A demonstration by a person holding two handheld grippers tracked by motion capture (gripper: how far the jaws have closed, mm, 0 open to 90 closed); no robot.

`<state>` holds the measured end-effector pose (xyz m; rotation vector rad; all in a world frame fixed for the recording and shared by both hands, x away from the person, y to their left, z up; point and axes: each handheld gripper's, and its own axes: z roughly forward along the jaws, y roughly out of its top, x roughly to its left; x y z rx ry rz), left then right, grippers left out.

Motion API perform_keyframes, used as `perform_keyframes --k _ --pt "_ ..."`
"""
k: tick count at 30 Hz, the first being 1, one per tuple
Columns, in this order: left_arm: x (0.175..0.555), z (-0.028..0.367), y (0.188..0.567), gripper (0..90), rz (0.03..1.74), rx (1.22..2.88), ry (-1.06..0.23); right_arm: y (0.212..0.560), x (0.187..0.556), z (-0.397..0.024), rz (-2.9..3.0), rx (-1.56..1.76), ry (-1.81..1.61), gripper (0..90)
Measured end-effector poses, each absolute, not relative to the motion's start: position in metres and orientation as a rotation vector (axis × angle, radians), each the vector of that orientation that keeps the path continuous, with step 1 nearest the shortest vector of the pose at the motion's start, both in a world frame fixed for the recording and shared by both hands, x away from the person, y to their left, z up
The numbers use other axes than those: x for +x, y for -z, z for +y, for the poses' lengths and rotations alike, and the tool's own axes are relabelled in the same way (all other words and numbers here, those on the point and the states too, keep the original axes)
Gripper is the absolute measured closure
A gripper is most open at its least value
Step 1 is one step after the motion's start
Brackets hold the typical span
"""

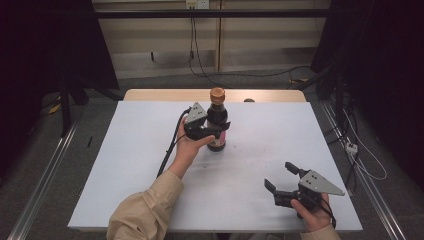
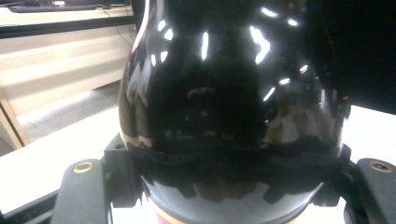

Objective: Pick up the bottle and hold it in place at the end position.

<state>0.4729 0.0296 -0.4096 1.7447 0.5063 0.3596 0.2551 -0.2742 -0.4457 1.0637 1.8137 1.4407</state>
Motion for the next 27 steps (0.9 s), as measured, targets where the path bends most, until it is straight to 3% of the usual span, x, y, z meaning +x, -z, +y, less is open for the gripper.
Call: perform_keyframes --k 27 --pt "0.4728 0.0362 0.4128 29.7 0.432 1.764 -0.325 0.4476 0.2565 -0.2747 1.824 1.078 -1.420 7.6"
